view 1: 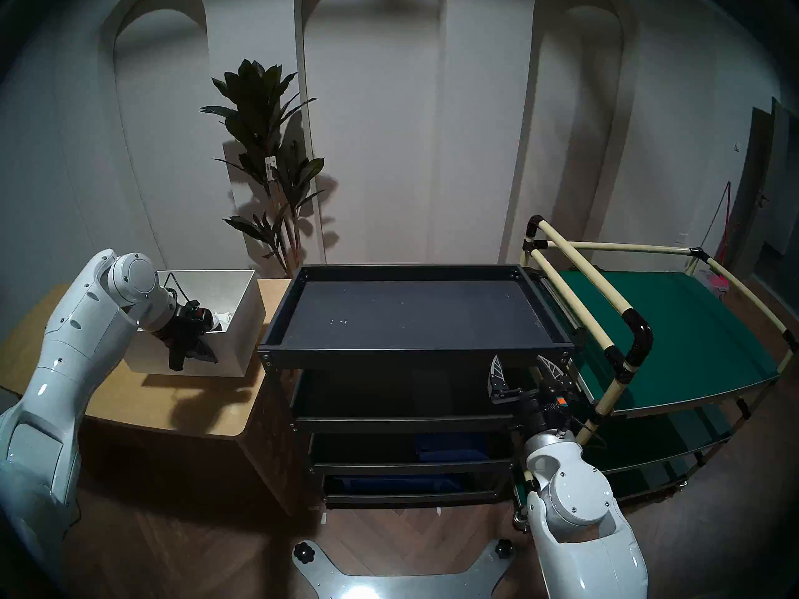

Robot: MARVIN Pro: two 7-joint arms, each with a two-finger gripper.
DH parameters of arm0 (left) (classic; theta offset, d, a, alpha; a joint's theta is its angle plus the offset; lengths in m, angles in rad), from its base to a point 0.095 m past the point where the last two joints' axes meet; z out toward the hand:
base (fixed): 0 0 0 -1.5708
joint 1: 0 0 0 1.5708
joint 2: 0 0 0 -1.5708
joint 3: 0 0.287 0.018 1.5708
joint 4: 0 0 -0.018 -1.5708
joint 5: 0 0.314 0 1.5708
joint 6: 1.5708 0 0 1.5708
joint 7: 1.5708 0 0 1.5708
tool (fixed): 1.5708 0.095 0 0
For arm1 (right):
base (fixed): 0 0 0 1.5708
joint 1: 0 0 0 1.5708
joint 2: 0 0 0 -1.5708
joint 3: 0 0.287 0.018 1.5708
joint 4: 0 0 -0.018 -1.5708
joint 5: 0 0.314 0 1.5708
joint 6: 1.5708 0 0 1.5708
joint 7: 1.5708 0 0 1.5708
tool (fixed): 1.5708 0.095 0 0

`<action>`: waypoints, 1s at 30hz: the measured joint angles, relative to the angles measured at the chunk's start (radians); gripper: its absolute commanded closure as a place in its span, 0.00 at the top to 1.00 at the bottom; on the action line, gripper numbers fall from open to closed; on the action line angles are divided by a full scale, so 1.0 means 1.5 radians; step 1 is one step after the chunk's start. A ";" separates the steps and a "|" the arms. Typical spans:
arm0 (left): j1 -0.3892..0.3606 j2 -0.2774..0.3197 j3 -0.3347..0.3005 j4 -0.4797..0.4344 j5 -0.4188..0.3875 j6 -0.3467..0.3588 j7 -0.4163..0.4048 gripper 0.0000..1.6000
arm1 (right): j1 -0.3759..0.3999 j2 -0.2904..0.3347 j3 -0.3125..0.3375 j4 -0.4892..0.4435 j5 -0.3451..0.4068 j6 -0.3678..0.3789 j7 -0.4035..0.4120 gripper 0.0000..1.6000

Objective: Put the storage box onto the shelf

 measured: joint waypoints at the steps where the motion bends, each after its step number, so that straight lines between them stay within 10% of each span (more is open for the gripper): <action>1: -0.003 0.000 -0.001 -0.001 0.001 -0.001 -0.004 0.00 | 0.000 0.000 0.000 0.000 0.000 0.000 0.000 1.00; 30: -0.085 0.000 -0.021 -0.039 0.029 -0.025 -0.039 0.00 | 0.002 0.000 0.000 -0.001 0.000 0.000 0.000 1.00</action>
